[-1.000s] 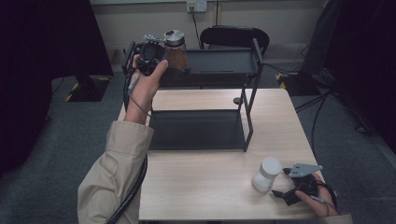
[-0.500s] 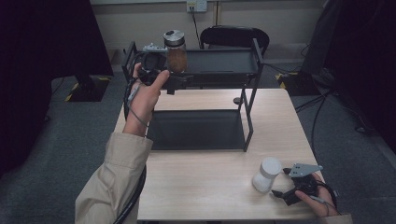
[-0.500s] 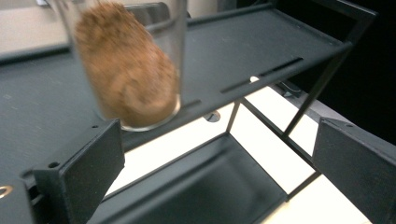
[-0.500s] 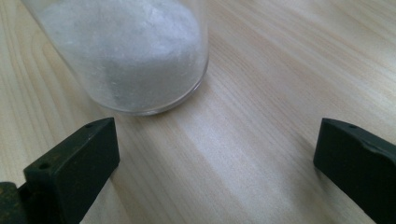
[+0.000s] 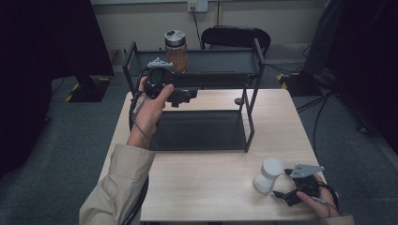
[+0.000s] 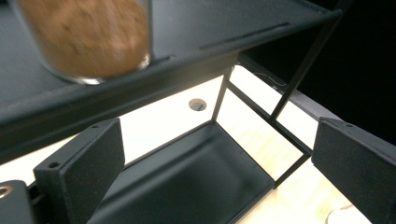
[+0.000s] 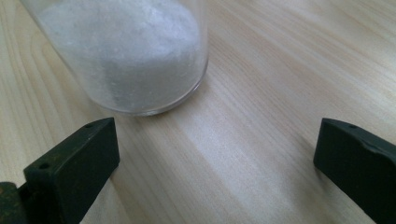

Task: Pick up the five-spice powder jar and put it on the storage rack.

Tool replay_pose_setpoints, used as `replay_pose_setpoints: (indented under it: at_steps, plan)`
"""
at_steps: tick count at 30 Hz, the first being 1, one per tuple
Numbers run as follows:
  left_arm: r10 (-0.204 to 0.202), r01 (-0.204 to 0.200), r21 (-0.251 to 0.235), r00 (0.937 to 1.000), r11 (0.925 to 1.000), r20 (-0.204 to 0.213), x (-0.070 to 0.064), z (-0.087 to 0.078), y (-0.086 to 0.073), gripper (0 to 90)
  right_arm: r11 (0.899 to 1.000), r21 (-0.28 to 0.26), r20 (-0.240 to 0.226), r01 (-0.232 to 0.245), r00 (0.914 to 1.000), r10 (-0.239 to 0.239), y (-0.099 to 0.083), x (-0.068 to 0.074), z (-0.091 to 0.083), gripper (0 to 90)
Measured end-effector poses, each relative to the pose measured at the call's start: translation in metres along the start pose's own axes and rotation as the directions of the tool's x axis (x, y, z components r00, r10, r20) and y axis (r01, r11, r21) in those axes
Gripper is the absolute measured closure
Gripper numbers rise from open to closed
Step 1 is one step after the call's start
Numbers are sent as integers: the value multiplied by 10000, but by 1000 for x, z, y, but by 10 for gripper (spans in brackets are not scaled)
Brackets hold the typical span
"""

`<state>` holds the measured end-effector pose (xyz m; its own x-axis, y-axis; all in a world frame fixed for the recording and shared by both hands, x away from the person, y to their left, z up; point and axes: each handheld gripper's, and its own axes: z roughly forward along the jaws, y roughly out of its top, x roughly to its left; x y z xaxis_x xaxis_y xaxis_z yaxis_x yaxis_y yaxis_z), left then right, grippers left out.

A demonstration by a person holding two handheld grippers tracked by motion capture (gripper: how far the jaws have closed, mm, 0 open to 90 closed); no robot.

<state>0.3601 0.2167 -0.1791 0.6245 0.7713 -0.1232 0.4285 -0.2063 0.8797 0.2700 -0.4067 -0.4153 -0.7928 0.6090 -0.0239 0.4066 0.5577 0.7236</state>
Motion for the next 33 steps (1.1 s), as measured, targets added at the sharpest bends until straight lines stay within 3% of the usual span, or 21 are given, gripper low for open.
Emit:
replay_pose_setpoints:
  at_steps: [9,33]
  plan:
    - [-153,157,-95,9993,9998,348,7,12,-26,20,10000,-6,6,4,10000,-4,0,0,0,0]
    - [-240,206,483,9973,9986,700,12,40,-76,20,10000,1,28,-18,10000,18,0,1,0,0]
